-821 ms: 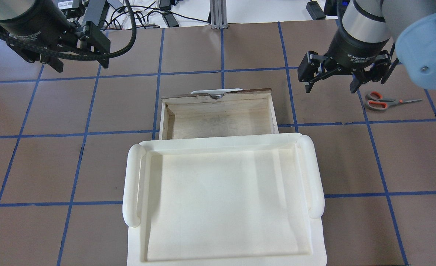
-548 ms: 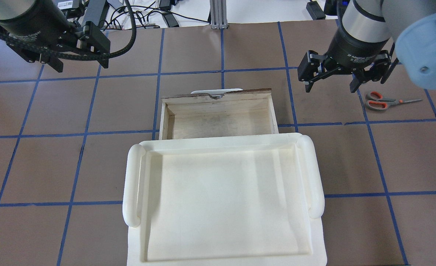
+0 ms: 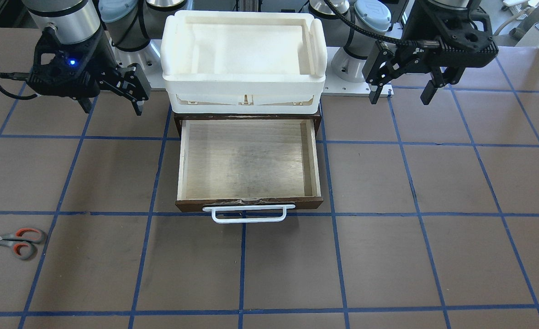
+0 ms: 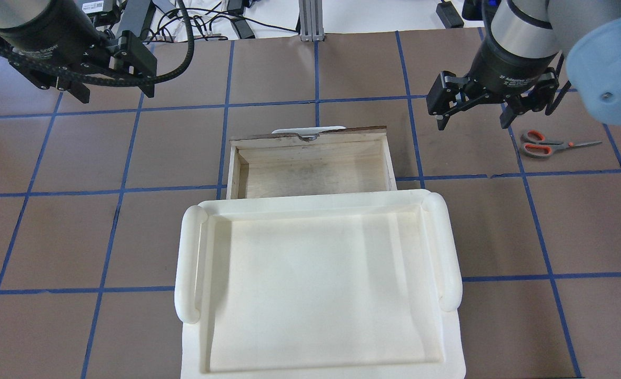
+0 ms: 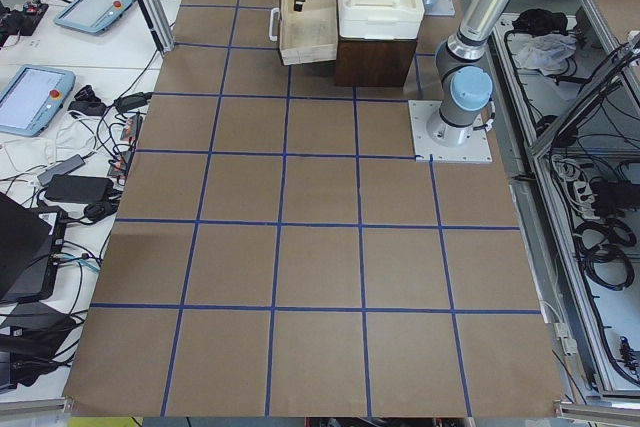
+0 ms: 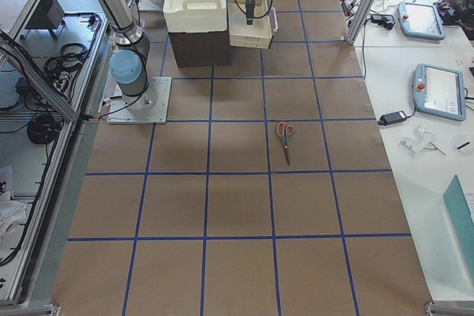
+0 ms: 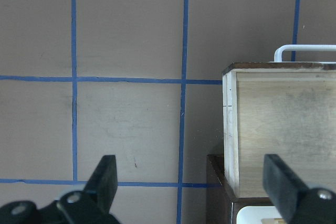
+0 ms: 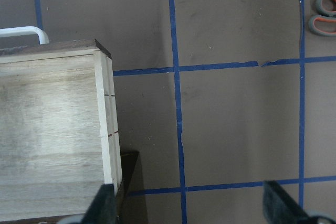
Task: Put scissors in drawer and close it
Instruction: 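Move the right gripper outward over the grey-and-orange scissors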
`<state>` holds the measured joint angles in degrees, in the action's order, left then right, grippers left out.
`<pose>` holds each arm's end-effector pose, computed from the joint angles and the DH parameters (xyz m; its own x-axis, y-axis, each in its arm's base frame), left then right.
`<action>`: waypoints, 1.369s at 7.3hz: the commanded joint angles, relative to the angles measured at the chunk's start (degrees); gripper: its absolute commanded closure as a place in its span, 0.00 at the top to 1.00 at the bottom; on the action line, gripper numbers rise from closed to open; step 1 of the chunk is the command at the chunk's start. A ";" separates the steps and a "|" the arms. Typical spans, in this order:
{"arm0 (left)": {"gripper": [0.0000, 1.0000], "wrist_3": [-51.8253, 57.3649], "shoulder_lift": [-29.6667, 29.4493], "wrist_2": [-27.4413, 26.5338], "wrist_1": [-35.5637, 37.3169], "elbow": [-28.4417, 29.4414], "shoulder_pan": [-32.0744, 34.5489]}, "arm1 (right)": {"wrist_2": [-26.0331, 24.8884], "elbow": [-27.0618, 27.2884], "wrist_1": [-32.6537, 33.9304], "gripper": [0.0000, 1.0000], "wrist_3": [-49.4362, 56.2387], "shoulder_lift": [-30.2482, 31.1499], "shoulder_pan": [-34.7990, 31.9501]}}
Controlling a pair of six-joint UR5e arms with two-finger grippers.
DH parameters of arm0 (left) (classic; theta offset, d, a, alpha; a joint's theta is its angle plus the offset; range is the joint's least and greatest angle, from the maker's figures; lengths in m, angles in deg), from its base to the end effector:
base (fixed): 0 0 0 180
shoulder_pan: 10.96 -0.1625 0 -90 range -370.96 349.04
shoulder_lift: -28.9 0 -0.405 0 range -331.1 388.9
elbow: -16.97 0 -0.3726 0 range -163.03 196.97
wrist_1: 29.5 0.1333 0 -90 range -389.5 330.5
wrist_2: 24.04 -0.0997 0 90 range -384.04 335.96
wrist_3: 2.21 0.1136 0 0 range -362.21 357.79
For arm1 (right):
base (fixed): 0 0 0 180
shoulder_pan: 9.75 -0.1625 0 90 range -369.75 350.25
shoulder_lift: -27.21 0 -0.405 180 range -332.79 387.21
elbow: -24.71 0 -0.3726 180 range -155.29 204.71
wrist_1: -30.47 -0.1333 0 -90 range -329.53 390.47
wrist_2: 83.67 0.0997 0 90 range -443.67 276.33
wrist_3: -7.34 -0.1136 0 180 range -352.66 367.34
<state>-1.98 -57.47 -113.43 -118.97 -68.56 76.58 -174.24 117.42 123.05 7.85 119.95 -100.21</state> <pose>-0.1147 -0.4642 0.5218 -0.9993 -0.0374 0.0099 -0.0384 0.9879 -0.1501 0.1358 -0.4569 0.4583 -0.9998 -0.0165 0.0103 -0.0169 0.9988 -0.0454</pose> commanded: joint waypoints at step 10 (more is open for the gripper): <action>1.00 0.21 -0.55 -0.78 2.90 0.19 -1.85 | 0.83 -0.51 5.67 1.00 76.00 -8.25 25.05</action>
<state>-1.73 -57.73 -114.12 -116.15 -67.79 74.69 -173.39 116.91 128.03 77.46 114.47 -77.58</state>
